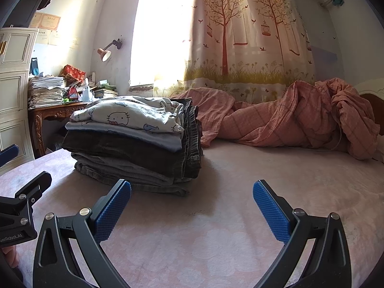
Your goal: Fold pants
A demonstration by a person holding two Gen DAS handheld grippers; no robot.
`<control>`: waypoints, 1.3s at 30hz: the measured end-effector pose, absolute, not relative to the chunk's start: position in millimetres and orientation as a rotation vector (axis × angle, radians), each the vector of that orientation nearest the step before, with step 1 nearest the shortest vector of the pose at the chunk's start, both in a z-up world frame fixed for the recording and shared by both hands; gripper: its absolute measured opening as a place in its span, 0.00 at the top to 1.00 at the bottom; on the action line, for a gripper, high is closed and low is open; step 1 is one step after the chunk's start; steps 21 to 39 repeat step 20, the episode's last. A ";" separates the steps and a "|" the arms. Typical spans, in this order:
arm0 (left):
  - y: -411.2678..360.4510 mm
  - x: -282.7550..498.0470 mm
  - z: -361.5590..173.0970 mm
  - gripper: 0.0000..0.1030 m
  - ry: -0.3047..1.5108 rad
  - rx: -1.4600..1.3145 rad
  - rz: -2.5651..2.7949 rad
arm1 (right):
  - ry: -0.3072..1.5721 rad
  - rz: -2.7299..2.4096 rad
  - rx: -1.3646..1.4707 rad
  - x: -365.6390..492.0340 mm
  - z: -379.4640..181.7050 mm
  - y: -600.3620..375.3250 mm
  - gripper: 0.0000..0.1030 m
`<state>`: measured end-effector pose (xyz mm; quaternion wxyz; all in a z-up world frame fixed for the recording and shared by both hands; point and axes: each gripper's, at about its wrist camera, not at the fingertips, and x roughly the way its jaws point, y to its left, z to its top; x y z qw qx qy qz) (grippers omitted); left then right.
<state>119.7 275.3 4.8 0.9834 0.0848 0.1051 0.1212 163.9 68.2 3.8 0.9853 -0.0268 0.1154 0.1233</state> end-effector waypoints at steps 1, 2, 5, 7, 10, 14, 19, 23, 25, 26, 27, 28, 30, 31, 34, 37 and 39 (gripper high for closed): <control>275.5 119.7 4.9 0.00 0.211 0.171 0.244 | 0.232 0.248 -0.053 163.8 3.8 68.2 0.00; 275.4 119.8 4.9 0.00 0.211 0.171 0.244 | 0.233 0.248 -0.053 163.1 3.0 68.9 0.00; 275.4 119.8 5.1 0.00 0.211 0.173 0.243 | 0.233 0.247 -0.053 162.9 3.1 69.3 0.00; 275.0 120.0 4.7 0.00 0.211 0.175 0.243 | 0.233 0.248 -0.054 163.7 4.1 68.3 0.00; 273.2 120.1 3.9 0.00 0.209 0.182 0.243 | 0.233 0.247 -0.054 163.7 4.2 68.5 0.00; 273.5 120.2 3.2 0.00 0.210 0.185 0.243 | 0.238 0.252 -0.055 163.3 2.5 69.7 0.00; 275.1 121.6 1.7 0.00 0.218 0.177 0.245 | 0.240 0.256 -0.057 162.7 0.6 69.9 0.00; 275.1 123.3 0.3 0.00 0.226 0.179 0.246 | 0.243 0.262 -0.056 163.2 -0.3 69.7 0.00; 275.1 123.3 0.3 0.00 0.226 0.179 0.246 | 0.243 0.262 -0.056 163.2 -0.3 69.7 0.00; 275.1 123.3 0.3 0.00 0.226 0.179 0.246 | 0.243 0.262 -0.056 163.2 -0.3 69.7 0.00; 275.1 123.3 0.3 0.00 0.226 0.179 0.246 | 0.243 0.262 -0.056 163.2 -0.3 69.7 0.00; 275.1 123.3 0.3 0.00 0.226 0.179 0.246 | 0.243 0.262 -0.056 163.2 -0.3 69.7 0.00; 275.1 123.3 0.3 0.00 0.226 0.179 0.246 | 0.243 0.262 -0.056 163.2 -0.3 69.7 0.00; 275.1 123.3 0.3 0.00 0.226 0.179 0.246 | 0.243 0.262 -0.056 163.2 -0.3 69.7 0.00; 275.1 123.3 0.3 0.00 0.226 0.179 0.246 | 0.243 0.262 -0.056 163.2 -0.3 69.7 0.00; 275.1 123.3 0.3 0.00 0.226 0.179 0.246 | 0.243 0.262 -0.056 163.2 -0.3 69.7 0.00; 275.1 123.3 0.3 0.00 0.226 0.179 0.246 | 0.243 0.262 -0.056 163.2 -0.3 69.7 0.00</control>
